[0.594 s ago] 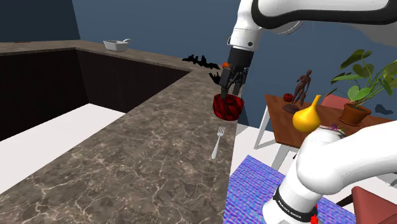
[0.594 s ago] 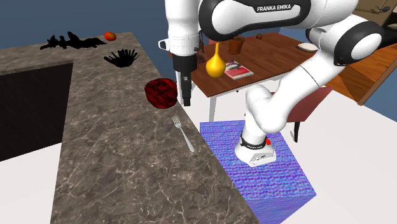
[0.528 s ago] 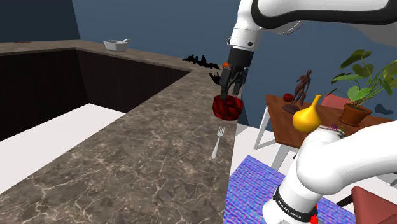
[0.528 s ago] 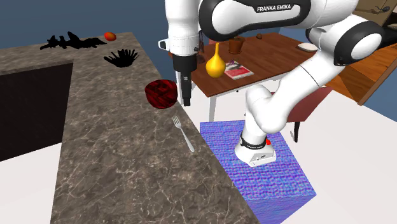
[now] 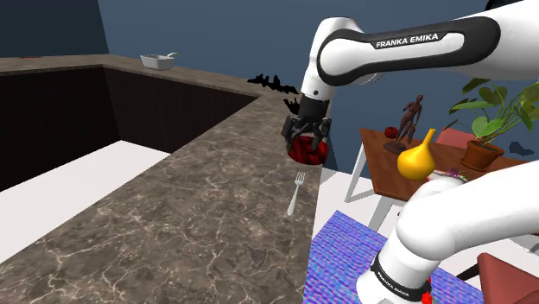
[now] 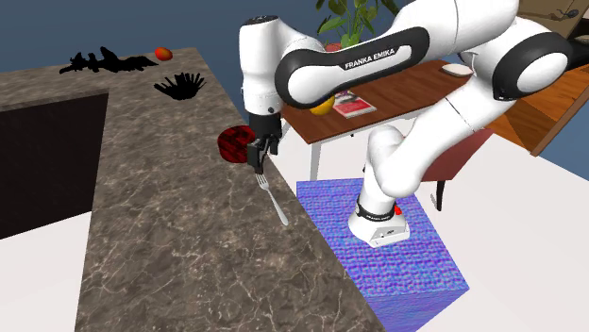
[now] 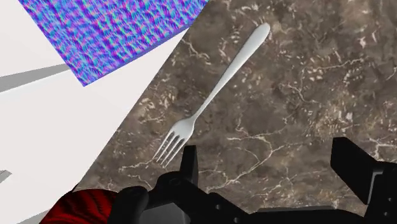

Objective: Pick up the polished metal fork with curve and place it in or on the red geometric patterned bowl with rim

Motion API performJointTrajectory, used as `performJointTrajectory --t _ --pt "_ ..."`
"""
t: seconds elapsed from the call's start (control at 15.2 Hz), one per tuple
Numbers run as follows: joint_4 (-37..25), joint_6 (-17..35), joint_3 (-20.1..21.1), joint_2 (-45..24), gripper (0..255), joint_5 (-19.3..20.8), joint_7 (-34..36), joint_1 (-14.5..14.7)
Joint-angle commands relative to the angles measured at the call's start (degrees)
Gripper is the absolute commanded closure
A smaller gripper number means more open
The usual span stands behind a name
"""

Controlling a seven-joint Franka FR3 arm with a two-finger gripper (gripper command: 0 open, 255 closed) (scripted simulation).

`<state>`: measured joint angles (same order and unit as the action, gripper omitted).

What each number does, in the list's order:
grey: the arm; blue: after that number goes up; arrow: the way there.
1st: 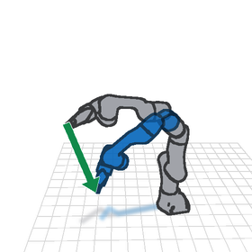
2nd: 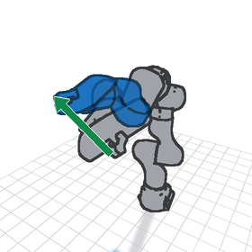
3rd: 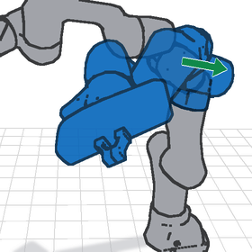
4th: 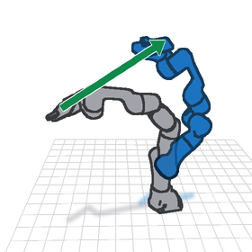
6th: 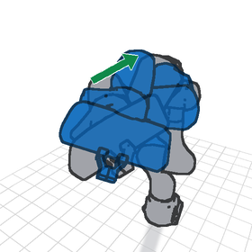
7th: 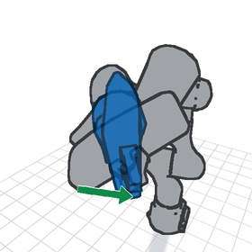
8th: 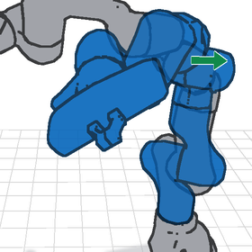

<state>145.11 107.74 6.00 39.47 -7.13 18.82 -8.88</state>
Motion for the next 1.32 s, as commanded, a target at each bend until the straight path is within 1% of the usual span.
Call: performJointTrajectory --t 0.0,0.59,0.66,1.12,1.25 --pt "2.36 4.51 1.56 -1.57 0 -0.1 6.16 -2.36" --pt "11.08 23.23 7.92 -10.68 0 1.27 32.56 -13.85" --pt "11.65 24.67 8.46 -11.54 0 1.5 34.73 -14.86" --pt "13.95 31.84 9.29 -16.44 0 2.0 35.26 -15.47" --pt "14.12 32.44 9.36 -16.89 0 2.07 35.31 -15.53"
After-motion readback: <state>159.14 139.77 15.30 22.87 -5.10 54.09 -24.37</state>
